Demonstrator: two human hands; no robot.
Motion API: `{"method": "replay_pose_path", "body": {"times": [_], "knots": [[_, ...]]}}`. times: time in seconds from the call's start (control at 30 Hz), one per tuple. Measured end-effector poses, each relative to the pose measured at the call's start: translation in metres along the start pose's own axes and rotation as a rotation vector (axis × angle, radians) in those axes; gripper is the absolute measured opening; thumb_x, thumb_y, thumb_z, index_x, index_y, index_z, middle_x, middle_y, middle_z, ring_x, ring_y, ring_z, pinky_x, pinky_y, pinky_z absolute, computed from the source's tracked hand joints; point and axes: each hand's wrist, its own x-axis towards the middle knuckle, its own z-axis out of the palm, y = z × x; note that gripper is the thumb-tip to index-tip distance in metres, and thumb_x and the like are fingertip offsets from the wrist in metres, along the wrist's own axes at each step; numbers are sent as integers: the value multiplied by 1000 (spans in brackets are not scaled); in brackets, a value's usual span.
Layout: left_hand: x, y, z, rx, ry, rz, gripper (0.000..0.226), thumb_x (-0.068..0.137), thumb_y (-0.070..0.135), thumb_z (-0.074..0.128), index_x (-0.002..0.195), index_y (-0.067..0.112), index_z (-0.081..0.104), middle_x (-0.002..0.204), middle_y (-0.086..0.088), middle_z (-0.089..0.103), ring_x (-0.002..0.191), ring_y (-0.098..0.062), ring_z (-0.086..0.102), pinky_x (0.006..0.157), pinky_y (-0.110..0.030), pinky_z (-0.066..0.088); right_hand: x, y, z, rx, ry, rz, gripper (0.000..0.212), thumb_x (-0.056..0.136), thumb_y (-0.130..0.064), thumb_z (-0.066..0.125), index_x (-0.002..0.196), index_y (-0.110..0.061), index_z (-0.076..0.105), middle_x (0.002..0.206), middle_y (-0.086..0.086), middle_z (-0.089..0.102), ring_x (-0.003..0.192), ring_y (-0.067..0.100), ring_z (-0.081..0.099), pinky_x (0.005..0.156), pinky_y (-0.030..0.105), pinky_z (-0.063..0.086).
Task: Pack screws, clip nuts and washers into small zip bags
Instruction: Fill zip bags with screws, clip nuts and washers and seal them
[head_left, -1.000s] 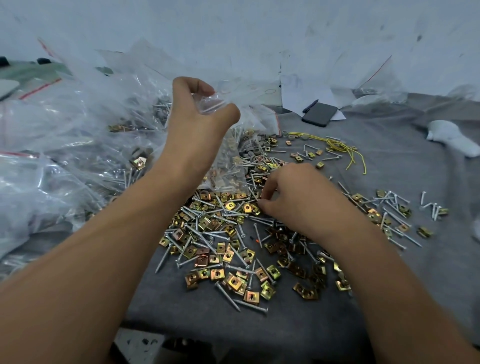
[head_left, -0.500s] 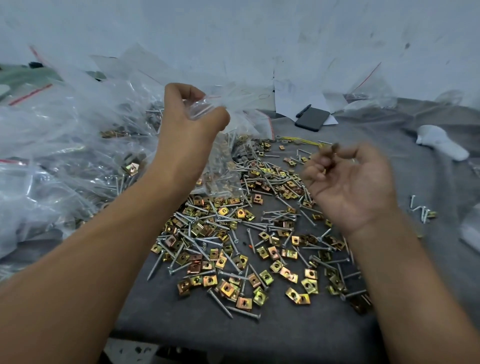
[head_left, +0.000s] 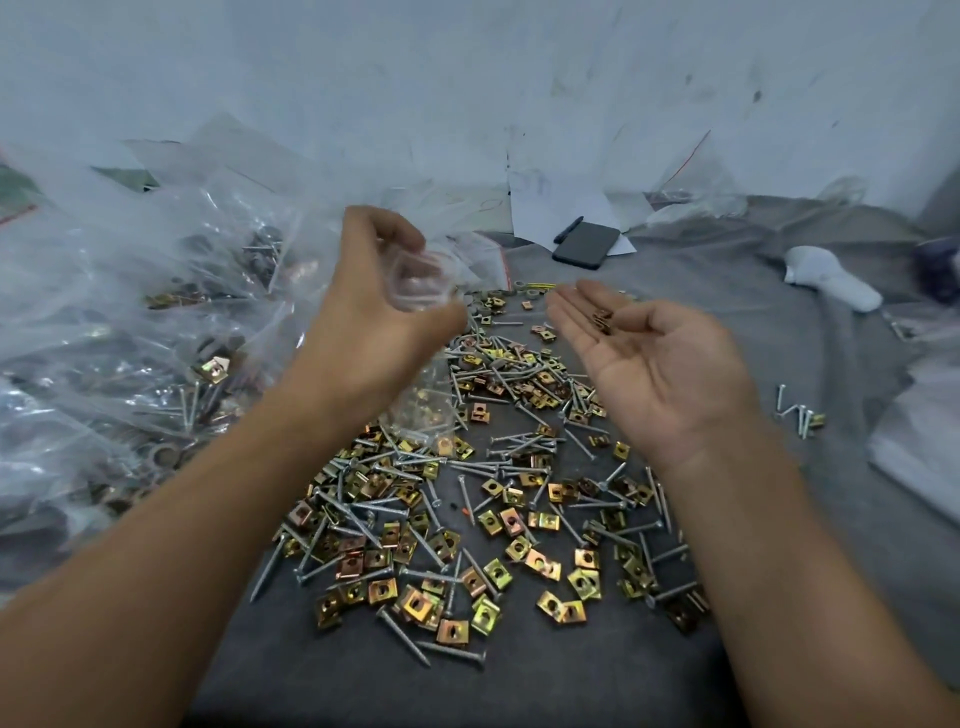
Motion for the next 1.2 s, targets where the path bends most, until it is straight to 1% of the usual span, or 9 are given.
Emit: {"method": "replay_pose_path", "body": {"times": [0.13, 0.27, 0.37, 0.6, 0.73, 0.87, 0.93, 1.03, 1.2], "knots": [[-6, 4, 28, 120, -107, 61, 57, 86, 3, 76, 124, 20, 38, 99, -3, 60, 82, -10, 64, 71, -38, 58, -12, -7, 15, -9, -101, -2, 55, 81, 4, 41, 132, 24, 47, 134, 43, 55, 134, 54, 50, 117, 58, 40], [-13, 2, 44, 266, -110, 135, 58, 84, 28, 79, 125, 26, 38, 93, 9, 59, 80, -5, 61, 67, -29, 49, -25, -7, 31, -89, -143, 17, 50, 88, -1, 41, 132, 23, 48, 130, 41, 60, 130, 52, 55, 115, 58, 42], [-17, 1, 50, 294, -59, 133, 57, 81, 33, 80, 120, 27, 38, 88, 11, 58, 78, -1, 60, 63, -26, 46, -31, -1, 38, -229, -122, 36, 41, 97, 5, 34, 130, 22, 50, 131, 37, 61, 129, 47, 58, 113, 53, 47], [-20, 2, 50, 299, -58, 84, 56, 83, 42, 78, 118, 25, 39, 92, 7, 62, 79, -12, 64, 67, -42, 55, -32, 17, 43, -575, -54, -97, 49, 91, 23, 30, 133, 15, 54, 138, 28, 58, 132, 35, 58, 110, 41, 50], [-19, 5, 50, 305, -81, 49, 56, 84, 44, 80, 117, 25, 39, 97, 6, 67, 84, -17, 68, 73, -47, 58, -27, 17, 42, -872, -42, -122, 58, 87, 18, 42, 139, -2, 58, 141, 14, 60, 129, 23, 60, 109, 38, 52], [-21, 5, 50, 306, -82, 57, 56, 83, 39, 81, 117, 24, 39, 92, 8, 64, 78, -10, 65, 62, -37, 53, -27, 19, 45, -1163, -73, -145, 64, 86, 9, 43, 139, -21, 63, 144, -1, 60, 136, 17, 54, 113, 40, 46], [-21, 4, 50, 309, -83, 81, 54, 85, 38, 80, 116, 22, 39, 91, 8, 62, 76, -8, 64, 58, -33, 49, -31, 21, 48, -1203, -91, -166, 65, 90, 9, 42, 141, -24, 61, 149, -3, 56, 140, 14, 49, 117, 40, 42], [-20, 4, 49, 282, -90, 85, 53, 86, 36, 79, 117, 20, 39, 93, 6, 63, 79, -13, 66, 63, -41, 55, -35, 23, 53, -1203, -133, -194, 67, 91, 15, 36, 143, -20, 60, 151, 0, 54, 142, 11, 47, 119, 37, 40], [-16, 4, 43, 199, -59, 34, 47, 87, 30, 80, 114, 21, 42, 92, 6, 63, 76, -7, 65, 66, -44, 59, -38, 17, 56, -991, -177, -316, 47, 97, 19, 38, 120, -5, 71, 128, 8, 71, 125, 16, 65, 112, 33, 49]]}}
